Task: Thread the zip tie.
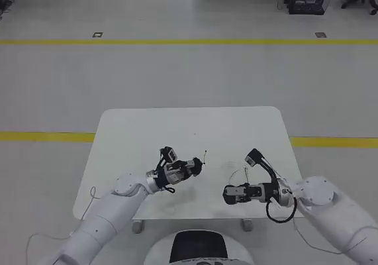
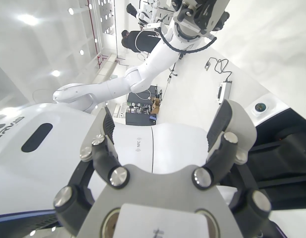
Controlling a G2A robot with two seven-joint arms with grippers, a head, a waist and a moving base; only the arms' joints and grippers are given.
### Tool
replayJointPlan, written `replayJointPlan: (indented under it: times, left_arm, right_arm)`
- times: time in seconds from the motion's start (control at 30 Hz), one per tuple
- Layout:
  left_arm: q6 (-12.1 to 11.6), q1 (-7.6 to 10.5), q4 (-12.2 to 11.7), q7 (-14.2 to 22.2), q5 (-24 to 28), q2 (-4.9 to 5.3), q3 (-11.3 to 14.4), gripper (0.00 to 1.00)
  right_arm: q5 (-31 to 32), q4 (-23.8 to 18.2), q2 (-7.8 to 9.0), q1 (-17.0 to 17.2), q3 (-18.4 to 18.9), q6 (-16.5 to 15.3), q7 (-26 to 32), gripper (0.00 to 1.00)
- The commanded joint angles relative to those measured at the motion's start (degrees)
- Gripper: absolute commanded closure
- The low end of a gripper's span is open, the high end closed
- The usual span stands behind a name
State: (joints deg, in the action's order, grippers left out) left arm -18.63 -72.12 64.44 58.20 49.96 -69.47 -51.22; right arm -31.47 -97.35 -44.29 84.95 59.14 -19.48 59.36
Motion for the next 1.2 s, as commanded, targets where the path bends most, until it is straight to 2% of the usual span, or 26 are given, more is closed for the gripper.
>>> replayJointPlan:
  times: [0.0, 0.07, 0.4, 0.5, 0.63, 0.8, 0.97, 1.17]
  left_arm:
    - [-0.85, -0.26, 0.60, -0.55, 0.54, 0.00, -0.69, 1.00]
    - [-0.85, -0.47, 1.34, -0.53, 0.27, 0.10, -1.67, 1.00]
    - [-0.75, -0.54, 1.41, -0.86, 0.35, 0.09, -1.67, 1.00]
    - [-0.85, -1.39, 3.43, -1.51, 1.38, -0.05, -1.45, 1.00]
    - [-0.85, -3.34, 5.47, -0.93, 5.65, -0.68, -2.71, 1.00]
    - [-0.85, -4.65, 5.86, 1.58, 6.85, -2.02, -3.95, 1.00]
    - [-0.85, -4.44, 4.99, 4.02, 5.73, -3.55, -4.32, 1.00]
    - [-0.85, -4.44, 4.99, 4.02, 5.73, -3.55, -4.32, 1.00]
  right_arm:
    - [-0.62, 0.86, -0.88, 0.45, 0.26, 0.00, 2.01, 0.00]
    - [-0.98, 1.49, -1.17, 0.50, 0.37, 0.00, 2.34, 0.00]
    - [-0.98, 1.49, -1.17, 0.50, 0.37, 0.00, 2.34, 0.00]
    - [-2.65, 1.14, -1.52, 0.78, -0.01, 0.00, 0.84, 0.00]
    - [-9.10, 2.42, -2.79, 0.65, 0.21, 0.00, -0.62, 0.00]
    - [-12.96, 5.22, -4.70, 0.63, 1.09, 0.00, -0.45, 0.00]
    - [-13.61, 7.39, -6.65, 0.65, 1.79, 0.00, 1.11, 0.00]
    - [-13.61, 7.39, -6.65, 0.65, 1.79, 0.00, 1.11, 0.00]
